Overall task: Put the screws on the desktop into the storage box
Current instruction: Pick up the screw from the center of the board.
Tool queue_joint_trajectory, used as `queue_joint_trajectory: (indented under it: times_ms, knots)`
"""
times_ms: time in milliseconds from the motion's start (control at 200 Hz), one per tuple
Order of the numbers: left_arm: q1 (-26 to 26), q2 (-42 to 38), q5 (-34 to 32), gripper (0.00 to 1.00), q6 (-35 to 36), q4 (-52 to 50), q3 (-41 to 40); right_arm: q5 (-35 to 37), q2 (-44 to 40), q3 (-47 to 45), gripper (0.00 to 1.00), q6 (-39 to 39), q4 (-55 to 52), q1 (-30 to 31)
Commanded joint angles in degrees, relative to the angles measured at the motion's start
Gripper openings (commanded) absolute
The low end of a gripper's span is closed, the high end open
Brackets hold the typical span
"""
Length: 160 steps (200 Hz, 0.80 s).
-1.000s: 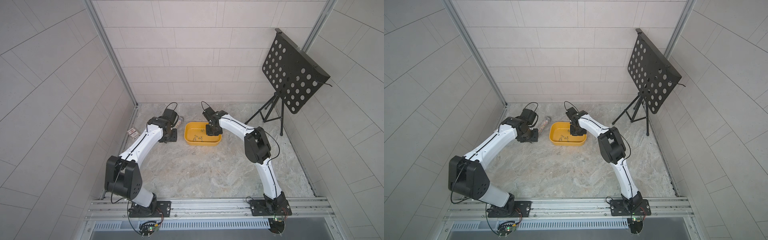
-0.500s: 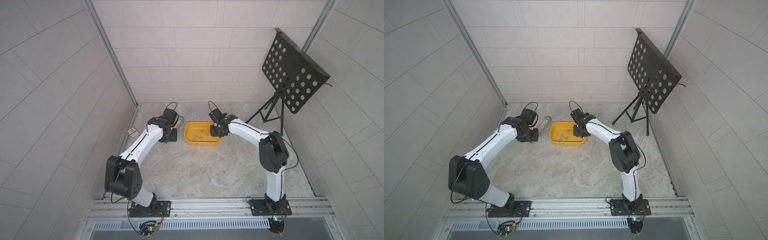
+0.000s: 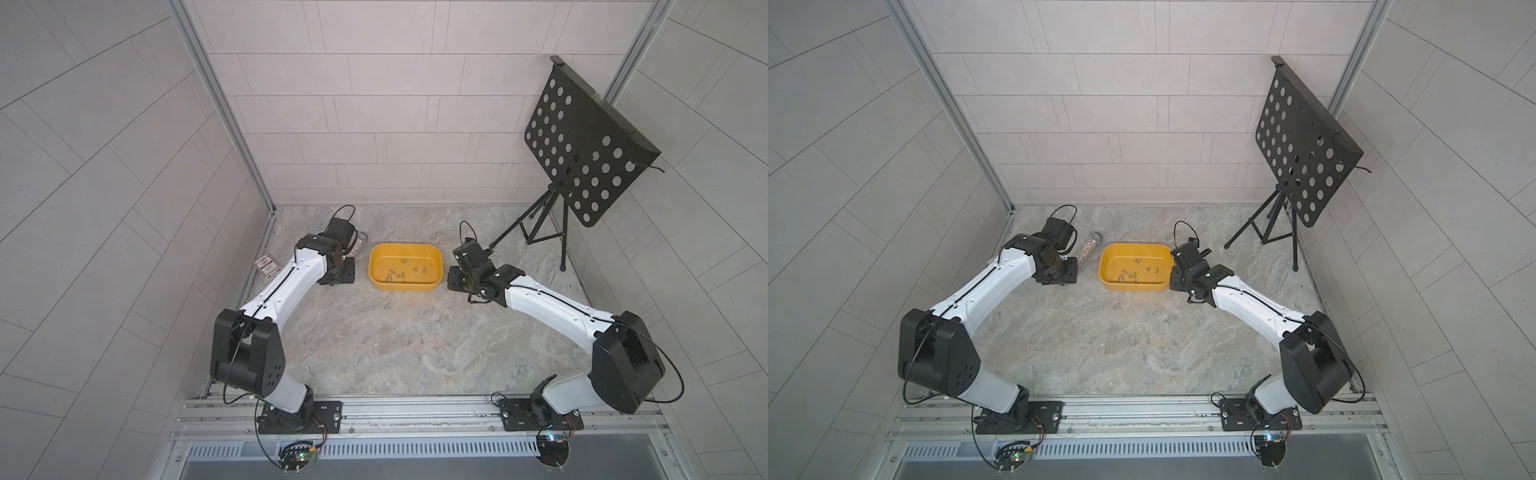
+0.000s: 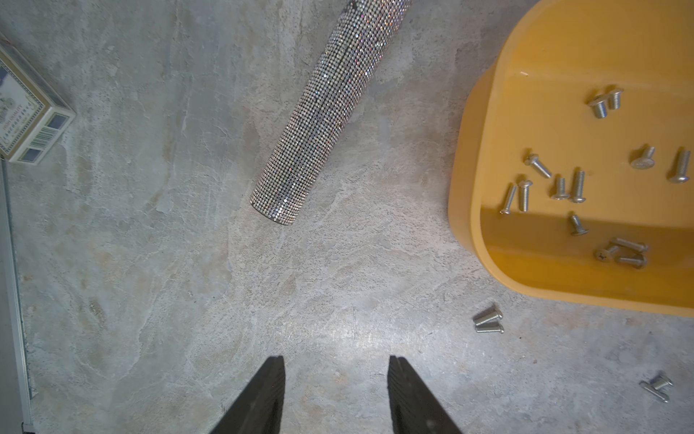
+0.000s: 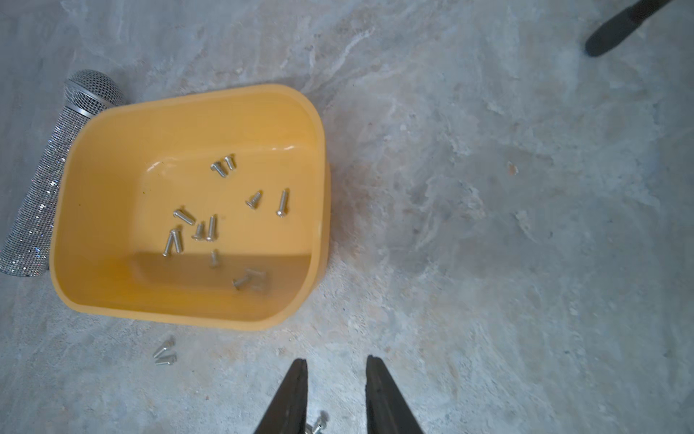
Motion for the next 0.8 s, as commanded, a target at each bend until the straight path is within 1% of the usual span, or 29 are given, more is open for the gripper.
queue_joint_trajectory:
  times_ms: [0,105,185,285,405,530,660,795]
  knots:
    - [0.40,0.15,-0.26,0.51,0.34,-0.09,-0.71,-0.66,-3.50,-3.23,0.32,2.29,-2.64,0.12]
    - [0.34,0.15,0.01,0.51,0.37,-0.07,-0.78,-1.71,-4.47,-4.89,0.32,2.72,-4.18,0.20]
    - [0.38,0.13,0.37,0.51,0.39,-0.06,-0.76,-1.18,-4.85,-5.74,0.32,2.82,-4.64,0.20]
    - [0.40,0.07,1.10,0.51,0.40,0.14,-0.94,1.12,-5.45,-7.16,0.33,3.87,-3.54,0.11]
    - [-0.15,0.42,5.28,0.51,1.24,1.41,-1.42,4.78,-5.53,-9.92,0.34,5.96,1.37,0.04]
    - [-2.52,0.74,6.96,0.51,2.16,2.15,-1.65,7.47,-3.42,-12.15,0.36,7.30,7.30,0.05]
    - [-6.11,0.68,5.47,0.52,2.64,1.58,-1.97,7.81,-0.31,-13.87,0.36,7.92,12.56,-0.01]
    - [-9.64,-0.35,4.29,0.54,1.34,2.28,-3.40,7.41,1.17,-14.18,0.37,8.06,13.98,-0.08]
